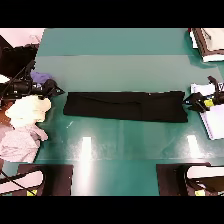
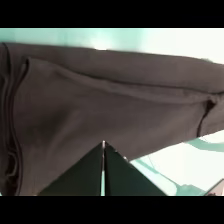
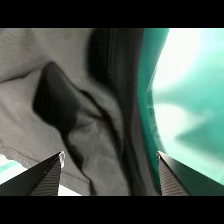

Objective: Fold the shirts.

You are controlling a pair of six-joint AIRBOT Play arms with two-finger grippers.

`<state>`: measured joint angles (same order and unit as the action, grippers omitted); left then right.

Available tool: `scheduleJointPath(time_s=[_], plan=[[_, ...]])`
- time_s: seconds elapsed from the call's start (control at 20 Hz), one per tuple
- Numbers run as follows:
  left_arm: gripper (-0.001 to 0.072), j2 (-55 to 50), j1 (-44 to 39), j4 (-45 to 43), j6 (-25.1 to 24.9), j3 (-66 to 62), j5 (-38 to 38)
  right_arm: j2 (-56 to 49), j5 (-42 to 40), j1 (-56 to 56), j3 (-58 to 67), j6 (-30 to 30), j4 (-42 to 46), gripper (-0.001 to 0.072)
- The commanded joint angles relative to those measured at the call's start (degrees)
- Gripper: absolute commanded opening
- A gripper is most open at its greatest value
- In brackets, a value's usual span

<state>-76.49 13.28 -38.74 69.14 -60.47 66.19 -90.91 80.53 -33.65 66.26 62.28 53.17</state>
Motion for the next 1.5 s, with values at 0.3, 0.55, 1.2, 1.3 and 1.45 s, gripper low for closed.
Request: scheduleJointPath(time_s=[0.3, 0.55, 1.2, 1.3, 1.45], plan=[[0.0022, 0.0, -11.8, -0.3, 1.4, 0.0, -4.1, -7.3, 3.9, 4.0, 0.8, -8.0, -7.0, 0.0506], [0.0022, -0.2, -21.4, -3.3, 2.6, 0.0, -9.9, -7.3, 4.8, 4.0, 0.8, -8.0, -7.2, 0.0063], [0.0022, -23.6, -40.7, -3.0, 5.7, -23.5, -13.2, 9.9, 8.4, 12.9, 5.5, 2.6, -13.2, 0.002], [0.0022, -28.2, -42.5, -3.0, 6.1, -28.5, -13.0, 12.3, 9.1, 17.6, 10.4, 6.2, -13.2, 0.002], [0.0022, -32.9, -43.6, -3.0, 7.5, -32.4, -12.2, 14.0, 9.0, 25.4, 18.4, 10.5, -13.2, 0.002]])
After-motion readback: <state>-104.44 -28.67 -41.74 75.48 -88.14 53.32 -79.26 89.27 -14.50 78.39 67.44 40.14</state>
